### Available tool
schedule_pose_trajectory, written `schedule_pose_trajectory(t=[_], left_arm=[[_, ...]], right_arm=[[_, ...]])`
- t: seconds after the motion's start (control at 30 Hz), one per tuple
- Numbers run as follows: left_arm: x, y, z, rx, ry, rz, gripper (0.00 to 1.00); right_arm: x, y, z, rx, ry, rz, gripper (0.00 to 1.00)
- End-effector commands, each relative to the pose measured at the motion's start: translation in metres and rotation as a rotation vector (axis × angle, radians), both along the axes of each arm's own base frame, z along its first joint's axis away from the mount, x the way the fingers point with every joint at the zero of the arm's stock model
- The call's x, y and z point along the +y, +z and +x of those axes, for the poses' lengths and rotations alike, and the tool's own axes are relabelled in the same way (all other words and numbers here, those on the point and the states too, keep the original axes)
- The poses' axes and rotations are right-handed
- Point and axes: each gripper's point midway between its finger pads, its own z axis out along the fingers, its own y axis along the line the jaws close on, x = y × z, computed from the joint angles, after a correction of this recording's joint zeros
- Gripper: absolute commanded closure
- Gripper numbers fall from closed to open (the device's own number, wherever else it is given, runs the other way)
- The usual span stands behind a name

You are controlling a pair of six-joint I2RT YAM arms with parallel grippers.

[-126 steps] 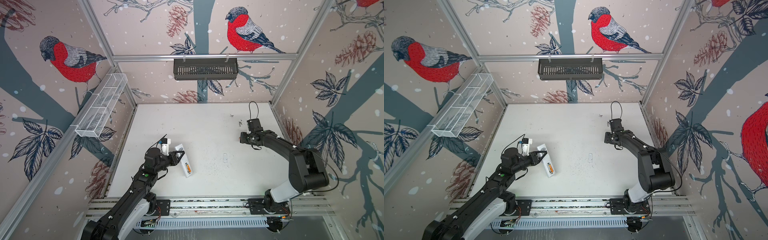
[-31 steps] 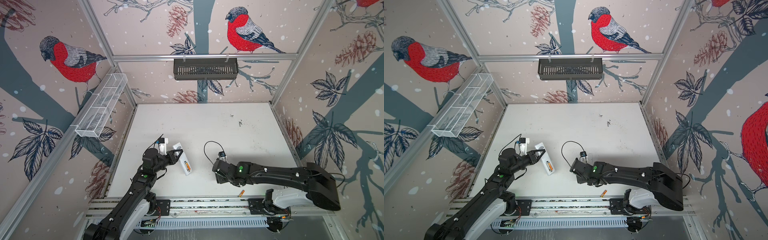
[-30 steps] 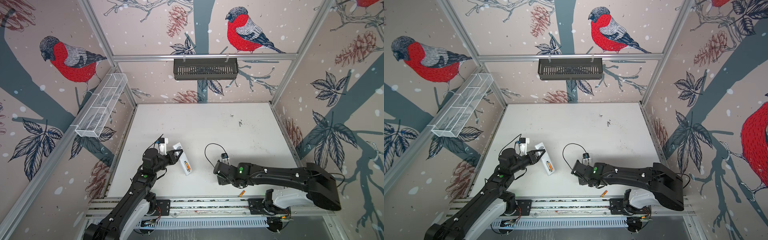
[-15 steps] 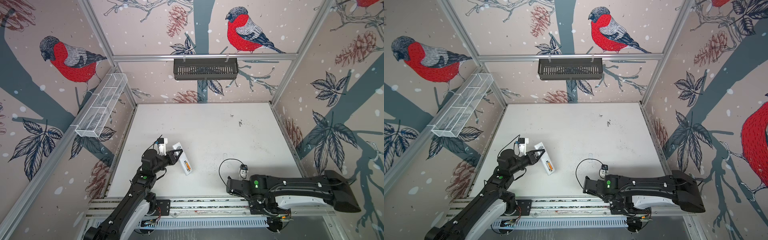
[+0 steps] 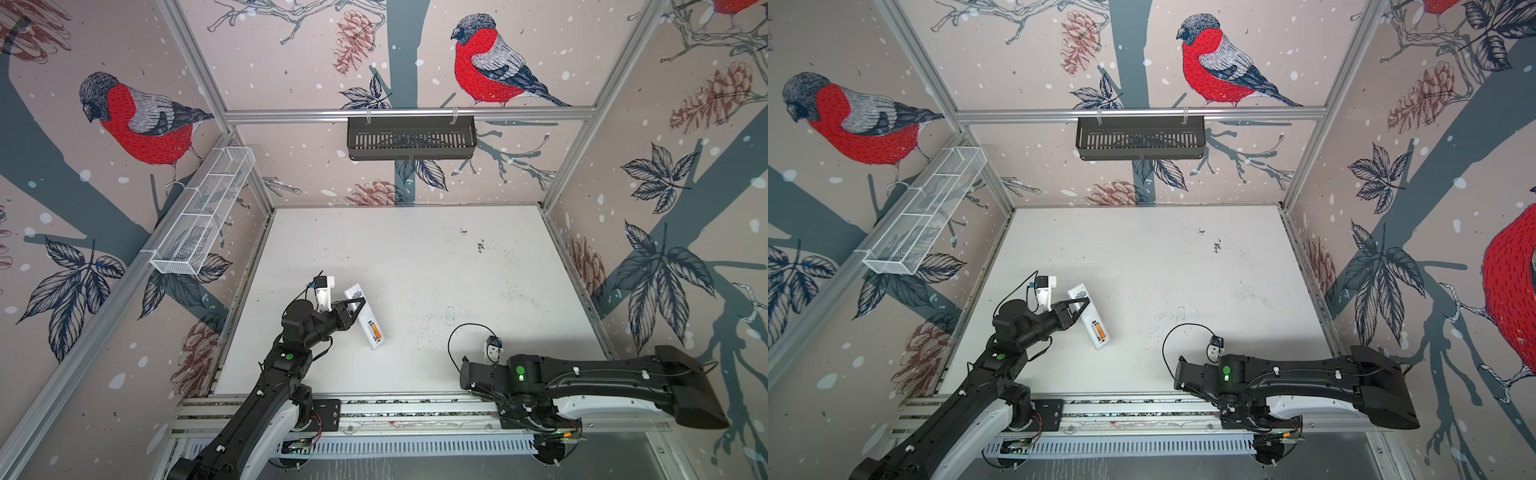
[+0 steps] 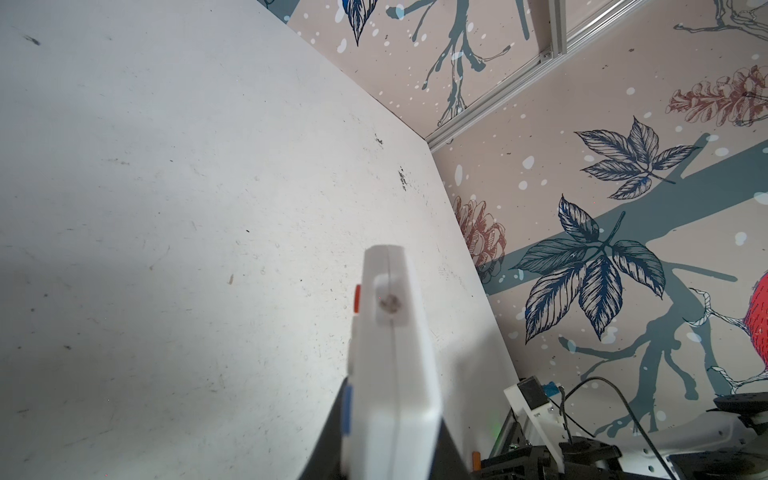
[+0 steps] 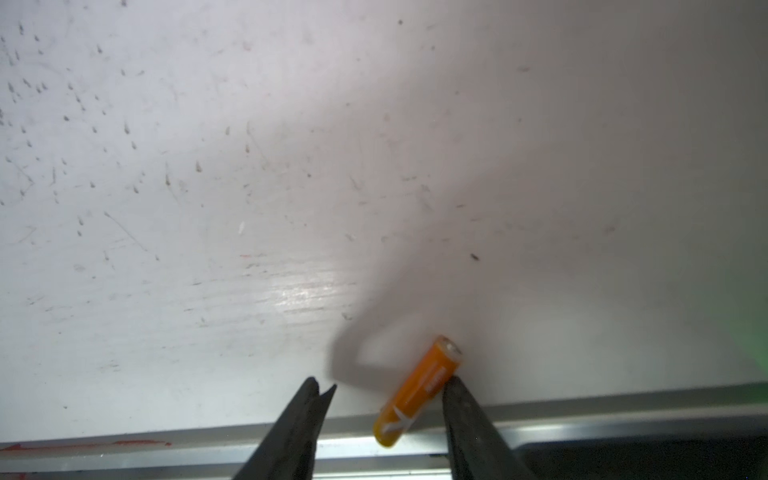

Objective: Load the batteries into the remote control

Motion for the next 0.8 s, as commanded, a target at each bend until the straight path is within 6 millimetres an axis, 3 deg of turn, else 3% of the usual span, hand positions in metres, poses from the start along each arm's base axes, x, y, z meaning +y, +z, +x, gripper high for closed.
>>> schedule_pose_trajectory(t=[0.0, 0.23, 0.43, 0.6, 0.77], left_arm=[[-0.001, 0.011, 0.0, -0.048, -0.01, -0.011, 1.0], [-0.001, 0.012, 0.0, -0.052, -0.008, -0.01, 1.0], [-0.001, 0.013, 0.0, -0.054, -0.007, -0.01, 1.0], [0.0, 0.015, 0.0, -0.061, 0.001, -0.008, 1.0], [0.002, 0.016, 0.001, -0.064, 0.012, 0.003, 1.0]], right_arm=[[0.005, -0.002, 0.002, -0.01, 0.013, 0.01, 0.59], [0.006, -0.013, 0.007, -0.013, 0.05, -0.022, 0.7], [0.025, -0.012, 0.029, -0.062, 0.141, -0.008, 0.79], [0.071, -0.001, 0.058, -0.14, 0.34, 0.054, 0.83], [0.123, 0.0, 0.067, -0.153, 0.627, 0.036, 0.83]])
